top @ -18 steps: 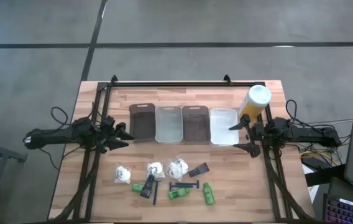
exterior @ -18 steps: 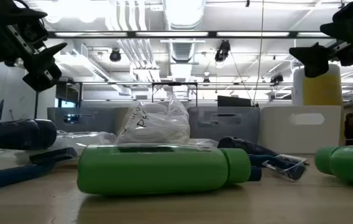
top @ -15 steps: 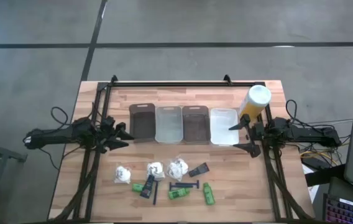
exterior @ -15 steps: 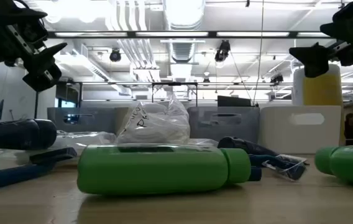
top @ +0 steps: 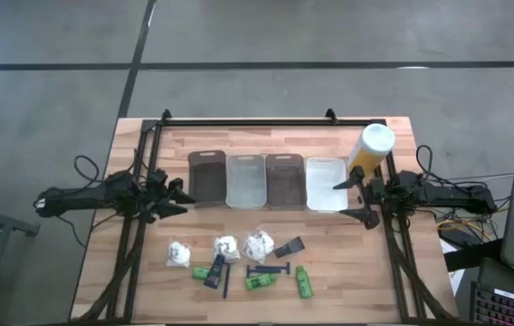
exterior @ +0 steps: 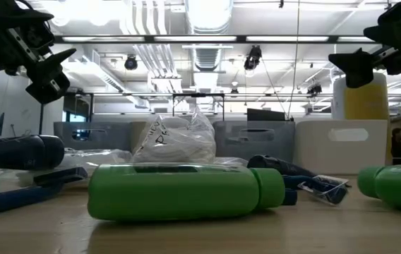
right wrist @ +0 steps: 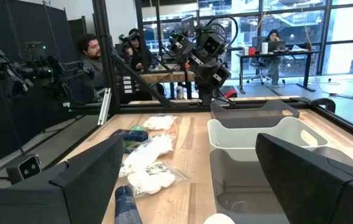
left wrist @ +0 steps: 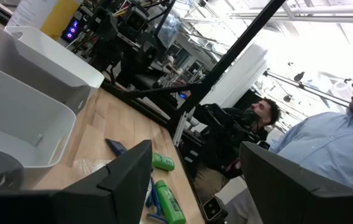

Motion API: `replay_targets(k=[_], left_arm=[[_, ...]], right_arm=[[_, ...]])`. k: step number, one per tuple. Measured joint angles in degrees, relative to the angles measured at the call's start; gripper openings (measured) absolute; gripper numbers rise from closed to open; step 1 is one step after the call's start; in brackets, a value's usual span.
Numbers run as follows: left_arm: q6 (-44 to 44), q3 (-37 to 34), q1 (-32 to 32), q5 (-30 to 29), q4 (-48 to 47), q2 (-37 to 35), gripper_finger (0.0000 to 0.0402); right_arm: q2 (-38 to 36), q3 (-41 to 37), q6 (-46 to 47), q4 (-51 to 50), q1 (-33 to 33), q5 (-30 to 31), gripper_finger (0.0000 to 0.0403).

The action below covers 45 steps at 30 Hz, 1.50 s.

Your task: Pick & Place Travel size toiletries

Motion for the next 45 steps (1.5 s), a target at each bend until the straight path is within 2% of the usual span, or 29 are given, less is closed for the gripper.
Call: replay_targets(k=[16, 22, 25, 34, 45], left_arm=[[0.3, 0.0, 0.0, 0.0, 0.0, 0.0, 0.0248], [16.3, 0.0, 0.0, -1.6, 0.5, 0.0, 0.0248], [20.4, 0.0, 0.0, -2.4, 0.4, 0.0, 0.0248], [17.5, 0.1, 0.0, -7.6, 4.6, 0.0, 0.0248], [20.4, 0.2, 0.0, -7.6, -1.4, 0.6, 0.0248]], right_arm=[[0.0, 0.0, 0.0, 0.0, 0.0, 0.0, 0.0364], [0.0, 0.0, 0.0, 0.0, 0.0, 0.0, 0.0364], [0.0, 0.0, 0.0, 0.0, 0.0, 0.0, 0.0364], [0.0, 0.0, 0.0, 0.0, 0.0, 0.0, 0.0364], [0.0, 0.0, 0.0, 0.0, 0.0, 0.0, 0.0364]])
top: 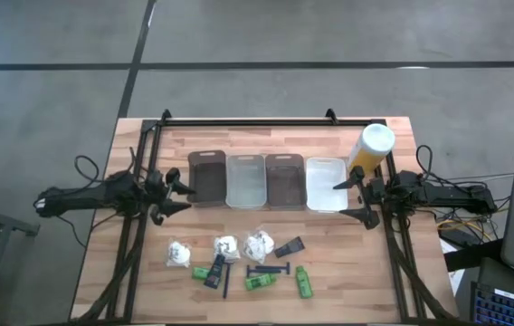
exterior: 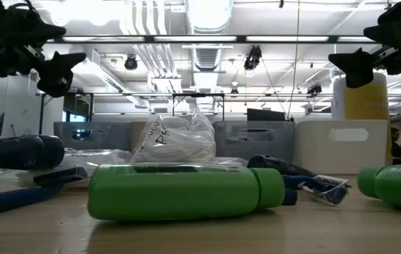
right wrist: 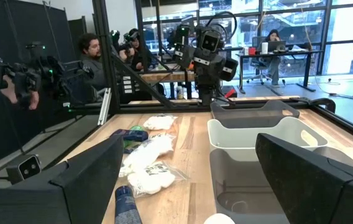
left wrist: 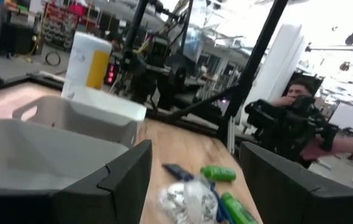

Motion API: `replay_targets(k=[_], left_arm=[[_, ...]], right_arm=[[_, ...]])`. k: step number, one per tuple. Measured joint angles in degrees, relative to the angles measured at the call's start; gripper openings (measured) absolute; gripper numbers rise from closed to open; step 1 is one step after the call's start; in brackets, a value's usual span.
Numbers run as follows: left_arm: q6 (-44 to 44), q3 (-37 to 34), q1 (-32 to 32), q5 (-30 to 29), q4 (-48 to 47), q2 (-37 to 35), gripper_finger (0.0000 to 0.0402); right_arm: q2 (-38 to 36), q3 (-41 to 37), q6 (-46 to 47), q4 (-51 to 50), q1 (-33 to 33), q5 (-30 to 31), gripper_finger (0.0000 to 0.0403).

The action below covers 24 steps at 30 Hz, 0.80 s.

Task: Pick & Place Travel size toiletries
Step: Put the green shampoo into the white bin

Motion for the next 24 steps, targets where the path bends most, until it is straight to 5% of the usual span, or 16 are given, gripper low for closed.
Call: replay_targets(k=[24], left_arm=[[0.0, 0.1, 0.0, 0.0, -1.8, 0.0, 0.0248]], right_arm=[[0.0, 0.0, -4.5, 0.2, 0.0, 0.0, 0.0364]])
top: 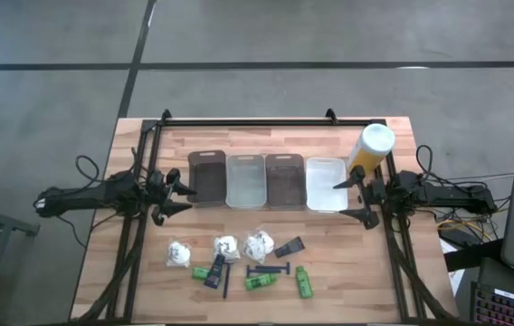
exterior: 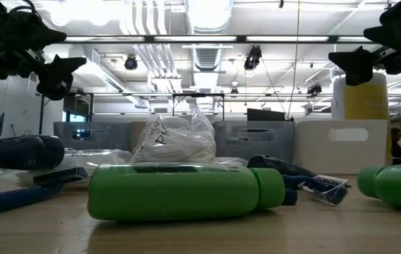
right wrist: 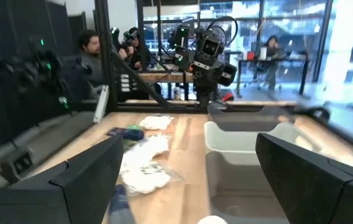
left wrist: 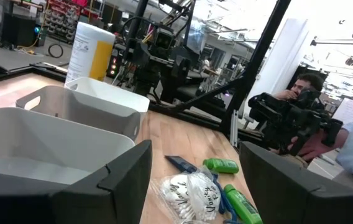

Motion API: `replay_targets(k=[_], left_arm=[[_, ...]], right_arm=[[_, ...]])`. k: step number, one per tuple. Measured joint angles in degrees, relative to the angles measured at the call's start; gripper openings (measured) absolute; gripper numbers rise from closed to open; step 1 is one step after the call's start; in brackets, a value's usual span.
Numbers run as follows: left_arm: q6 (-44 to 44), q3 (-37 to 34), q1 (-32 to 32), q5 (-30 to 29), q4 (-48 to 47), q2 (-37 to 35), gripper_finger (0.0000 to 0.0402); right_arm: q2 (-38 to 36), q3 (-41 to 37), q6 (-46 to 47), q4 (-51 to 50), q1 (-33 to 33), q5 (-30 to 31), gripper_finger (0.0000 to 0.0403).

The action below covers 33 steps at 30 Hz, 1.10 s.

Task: Pick & Place Travel size toiletries
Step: Put the green shampoo into the white bin

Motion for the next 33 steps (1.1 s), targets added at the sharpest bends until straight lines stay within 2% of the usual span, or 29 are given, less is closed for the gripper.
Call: replay_targets(k=[3, 6, 8, 14, 22, 28, 33], left_arm=[[0.0, 0.0, 0.0, 0.0, 0.0, 0.0, 0.0248], [0.0, 0.0, 0.0, 0.0, 0.0, 0.0, 0.0248], [0.0, 0.0, 0.0, 0.0, -0.1, 0.0, 0.0248], [0.0, 0.0, 0.0, 0.0, -0.1, 0.0, 0.0248], [0.0, 0.0, 0.0, 0.0, -0.2, 0.0, 0.0248], [0.0, 0.0, 0.0, 0.0, -0.2, 0.0, 0.0248], [0.0, 0.0, 0.0, 0.0, -0.2, 0.0, 0.0248]], right_arm=[[0.0, 0.0, -2.7, 0.0, 0.0, 0.1, 0.0364], [0.0, 0.0, -0.2, 0.3, 0.0, 1.7, 0.0364], [0.0, 0.0, 3.8, 0.7, 0.0, 1.8, 0.0364], [0.0, 0.0, 27.0, 7.7, 0.0, 1.9, 0.0364], [0.0, 0.0, 33.5, 11.9, 0.0, 3.1, 0.0364], [0.5, 0.0, 44.9, 14.8, 0.0, 6.4, 0.0364], [4.7, 0.0, 47.8, 28.1, 1.6, 6.4, 0.0364]])
